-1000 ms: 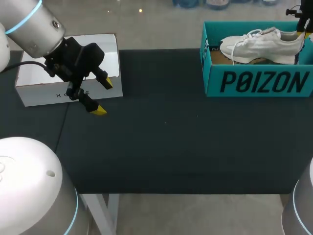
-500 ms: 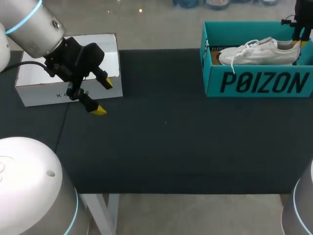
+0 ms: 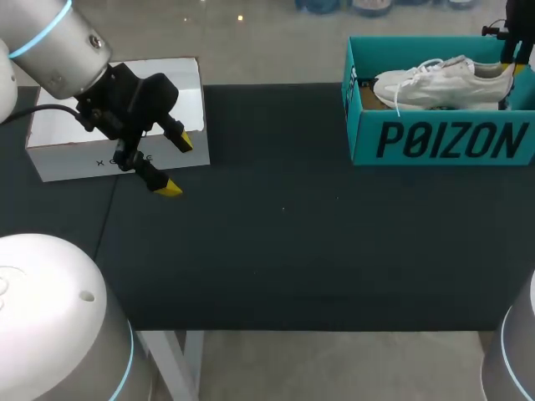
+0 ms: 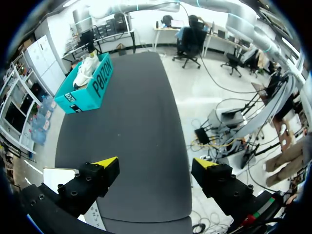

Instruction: Take the shoe out of the shoebox, open the shoe tongue, remove and reinsert the insole, then place the shoe into the shoebox

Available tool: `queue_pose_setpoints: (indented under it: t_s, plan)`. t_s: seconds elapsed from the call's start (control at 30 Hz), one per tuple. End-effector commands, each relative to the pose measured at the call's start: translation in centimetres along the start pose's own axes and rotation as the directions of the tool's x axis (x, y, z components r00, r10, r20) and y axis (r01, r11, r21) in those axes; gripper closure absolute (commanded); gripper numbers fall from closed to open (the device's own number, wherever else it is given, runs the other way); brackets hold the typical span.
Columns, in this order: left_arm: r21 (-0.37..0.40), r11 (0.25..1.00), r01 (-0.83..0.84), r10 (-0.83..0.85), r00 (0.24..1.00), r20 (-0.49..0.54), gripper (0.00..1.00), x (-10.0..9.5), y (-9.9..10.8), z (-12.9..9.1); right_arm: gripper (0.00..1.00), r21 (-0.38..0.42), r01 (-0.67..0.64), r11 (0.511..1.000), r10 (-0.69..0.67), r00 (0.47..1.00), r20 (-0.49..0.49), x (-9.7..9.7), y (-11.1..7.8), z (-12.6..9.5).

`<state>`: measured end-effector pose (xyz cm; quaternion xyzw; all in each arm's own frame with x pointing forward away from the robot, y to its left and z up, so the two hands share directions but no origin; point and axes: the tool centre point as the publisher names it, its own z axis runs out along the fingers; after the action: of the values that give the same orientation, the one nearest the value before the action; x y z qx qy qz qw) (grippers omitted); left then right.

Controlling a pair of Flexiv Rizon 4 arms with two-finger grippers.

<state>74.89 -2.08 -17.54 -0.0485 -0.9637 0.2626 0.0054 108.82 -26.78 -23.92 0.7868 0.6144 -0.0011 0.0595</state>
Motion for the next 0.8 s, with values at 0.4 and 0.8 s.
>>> queue_pose_setpoints:
  t_s: [0.4,0.8]
  plan:
    - [-0.002,1.000,0.000,0.000,1.000,-0.001,0.00,-0.1,0.0,0.0,1.00,-0.094,-0.018,0.995,0.016,1.000,-0.015,-0.5,3.4,-5.9]
    - [-0.002,1.000,0.000,0.000,1.000,-0.001,0.00,-0.1,0.0,0.0,1.00,-0.095,0.013,0.995,-0.011,1.000,0.021,0.6,7.8,-3.9]
